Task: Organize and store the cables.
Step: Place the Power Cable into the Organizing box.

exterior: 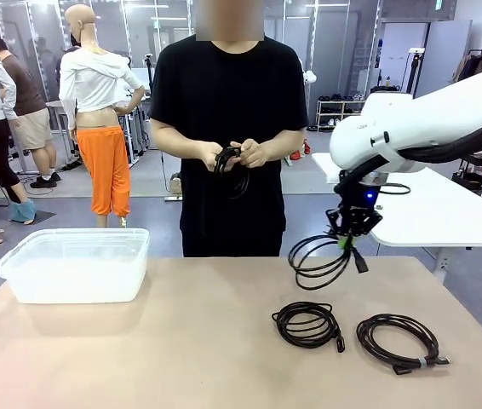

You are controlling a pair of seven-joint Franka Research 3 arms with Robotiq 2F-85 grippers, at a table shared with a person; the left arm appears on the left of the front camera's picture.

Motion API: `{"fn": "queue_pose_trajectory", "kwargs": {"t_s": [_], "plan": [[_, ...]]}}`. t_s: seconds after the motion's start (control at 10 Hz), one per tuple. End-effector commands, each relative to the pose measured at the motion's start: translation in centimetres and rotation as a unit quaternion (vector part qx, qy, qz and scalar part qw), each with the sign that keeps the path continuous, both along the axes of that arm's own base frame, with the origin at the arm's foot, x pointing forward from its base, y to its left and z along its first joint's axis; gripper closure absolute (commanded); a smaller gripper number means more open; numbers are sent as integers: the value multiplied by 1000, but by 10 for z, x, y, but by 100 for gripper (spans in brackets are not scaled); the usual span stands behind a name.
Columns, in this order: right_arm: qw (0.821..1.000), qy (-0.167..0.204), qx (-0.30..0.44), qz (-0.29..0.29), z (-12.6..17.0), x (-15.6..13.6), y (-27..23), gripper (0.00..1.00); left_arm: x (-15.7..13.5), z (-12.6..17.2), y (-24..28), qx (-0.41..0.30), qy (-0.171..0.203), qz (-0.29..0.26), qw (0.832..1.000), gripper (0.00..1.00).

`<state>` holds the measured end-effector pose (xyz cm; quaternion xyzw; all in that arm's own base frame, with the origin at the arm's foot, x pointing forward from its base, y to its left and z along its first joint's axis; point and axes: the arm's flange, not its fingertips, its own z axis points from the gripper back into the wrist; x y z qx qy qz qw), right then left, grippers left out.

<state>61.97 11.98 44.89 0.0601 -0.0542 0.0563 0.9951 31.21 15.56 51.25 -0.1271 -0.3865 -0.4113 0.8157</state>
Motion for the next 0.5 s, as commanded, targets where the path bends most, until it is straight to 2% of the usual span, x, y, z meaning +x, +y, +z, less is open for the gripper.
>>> {"fn": "queue_pose_trajectory", "kwargs": {"t_s": [0.0,0.4], "plan": [[997,-42,58,39,0,-20,39,100,1,-1,1,-4,-8,-6,1000,0],[983,-35,93,153,-47,-35,160,100,1,-1,1,-4,-8,-6,1000,0]]}}
